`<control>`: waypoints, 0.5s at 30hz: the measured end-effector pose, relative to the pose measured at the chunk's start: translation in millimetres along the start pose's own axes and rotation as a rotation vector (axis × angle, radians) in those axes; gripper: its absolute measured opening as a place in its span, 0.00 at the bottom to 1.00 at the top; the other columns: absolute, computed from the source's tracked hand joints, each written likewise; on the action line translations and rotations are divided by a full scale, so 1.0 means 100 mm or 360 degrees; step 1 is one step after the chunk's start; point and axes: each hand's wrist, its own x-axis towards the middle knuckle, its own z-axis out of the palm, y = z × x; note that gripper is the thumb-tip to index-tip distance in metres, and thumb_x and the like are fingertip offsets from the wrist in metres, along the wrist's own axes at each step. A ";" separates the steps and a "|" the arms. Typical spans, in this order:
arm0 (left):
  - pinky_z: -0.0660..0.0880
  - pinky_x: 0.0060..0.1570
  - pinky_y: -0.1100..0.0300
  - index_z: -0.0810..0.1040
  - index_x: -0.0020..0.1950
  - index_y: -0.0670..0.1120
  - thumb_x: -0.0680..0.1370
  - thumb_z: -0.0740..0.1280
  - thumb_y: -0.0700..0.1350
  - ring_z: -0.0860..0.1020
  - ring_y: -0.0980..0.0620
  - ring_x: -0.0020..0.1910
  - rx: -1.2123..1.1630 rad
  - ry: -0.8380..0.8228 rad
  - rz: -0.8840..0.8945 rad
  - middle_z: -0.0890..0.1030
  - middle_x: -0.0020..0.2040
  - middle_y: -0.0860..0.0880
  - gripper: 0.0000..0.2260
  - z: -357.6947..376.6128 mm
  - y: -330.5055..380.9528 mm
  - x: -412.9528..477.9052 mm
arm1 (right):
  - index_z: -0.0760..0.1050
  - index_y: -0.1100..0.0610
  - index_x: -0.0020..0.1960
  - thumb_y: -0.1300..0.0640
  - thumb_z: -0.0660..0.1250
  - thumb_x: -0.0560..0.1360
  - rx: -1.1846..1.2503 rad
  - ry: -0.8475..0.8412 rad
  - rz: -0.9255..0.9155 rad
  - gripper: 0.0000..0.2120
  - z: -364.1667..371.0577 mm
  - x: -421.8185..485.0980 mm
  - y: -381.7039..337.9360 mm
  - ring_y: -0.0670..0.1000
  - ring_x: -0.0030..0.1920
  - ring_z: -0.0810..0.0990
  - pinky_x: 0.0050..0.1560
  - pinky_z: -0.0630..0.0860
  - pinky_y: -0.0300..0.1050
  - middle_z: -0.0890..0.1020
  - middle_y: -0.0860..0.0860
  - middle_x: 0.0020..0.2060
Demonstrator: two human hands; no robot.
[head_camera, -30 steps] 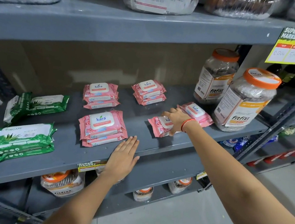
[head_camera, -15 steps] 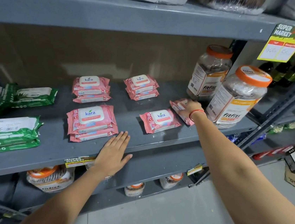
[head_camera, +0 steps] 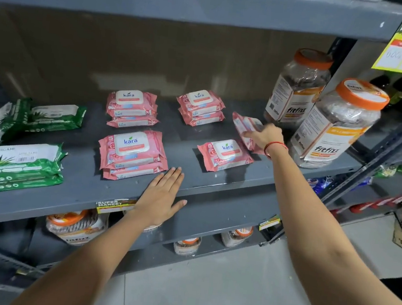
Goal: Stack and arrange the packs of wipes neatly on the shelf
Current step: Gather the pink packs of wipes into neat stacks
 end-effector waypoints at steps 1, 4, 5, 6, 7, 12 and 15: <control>0.41 0.75 0.53 0.42 0.76 0.43 0.80 0.47 0.60 0.42 0.49 0.77 -0.0005 0.0006 0.0000 0.43 0.78 0.45 0.32 0.00 0.00 0.00 | 0.73 0.64 0.60 0.42 0.73 0.67 -0.0035 -0.0008 -0.0041 0.32 0.00 -0.07 -0.07 0.59 0.50 0.78 0.49 0.77 0.50 0.80 0.60 0.54; 0.41 0.74 0.53 0.43 0.77 0.43 0.81 0.48 0.60 0.43 0.48 0.77 -0.0030 0.0019 -0.0001 0.44 0.78 0.44 0.32 -0.01 0.01 0.00 | 0.75 0.63 0.56 0.43 0.74 0.66 -0.0138 -0.0039 -0.0139 0.28 0.05 -0.28 -0.24 0.56 0.42 0.76 0.40 0.71 0.45 0.81 0.60 0.50; 0.40 0.74 0.54 0.43 0.77 0.43 0.81 0.48 0.59 0.43 0.48 0.77 -0.0035 0.0022 0.0000 0.44 0.78 0.44 0.31 -0.01 0.01 0.00 | 0.75 0.63 0.56 0.44 0.74 0.66 -0.0181 -0.0054 -0.0170 0.28 0.09 -0.34 -0.27 0.57 0.43 0.77 0.41 0.71 0.46 0.81 0.60 0.51; 0.40 0.74 0.54 0.43 0.77 0.43 0.81 0.48 0.59 0.43 0.48 0.77 -0.0034 0.0024 0.0004 0.44 0.78 0.44 0.31 -0.01 0.01 0.00 | 0.74 0.63 0.57 0.44 0.74 0.67 -0.0230 -0.0056 -0.0194 0.29 0.13 -0.40 -0.29 0.58 0.47 0.77 0.44 0.73 0.47 0.80 0.61 0.54; 0.40 0.74 0.54 0.43 0.77 0.43 0.81 0.48 0.59 0.43 0.49 0.77 -0.0027 0.0027 0.0008 0.44 0.78 0.44 0.31 -0.01 0.01 0.00 | 0.72 0.64 0.60 0.45 0.73 0.68 -0.0277 -0.0041 -0.0207 0.30 0.18 -0.46 -0.30 0.60 0.53 0.76 0.51 0.74 0.50 0.77 0.62 0.57; 0.40 0.74 0.54 0.43 0.77 0.43 0.81 0.48 0.59 0.43 0.48 0.77 -0.0013 0.0036 0.0014 0.45 0.78 0.44 0.31 -0.01 0.00 0.01 | 0.63 0.62 0.69 0.42 0.70 0.70 -0.0423 -0.0103 -0.0186 0.36 0.21 -0.53 -0.33 0.60 0.65 0.70 0.64 0.70 0.54 0.69 0.61 0.65; 0.41 0.75 0.53 0.43 0.76 0.43 0.81 0.47 0.59 0.43 0.48 0.77 0.0001 0.0028 0.0012 0.44 0.78 0.44 0.31 -0.01 0.00 0.01 | 0.60 0.62 0.72 0.36 0.68 0.69 -0.0486 -0.0145 -0.0163 0.42 0.11 -0.48 -0.40 0.62 0.69 0.66 0.66 0.67 0.57 0.66 0.61 0.69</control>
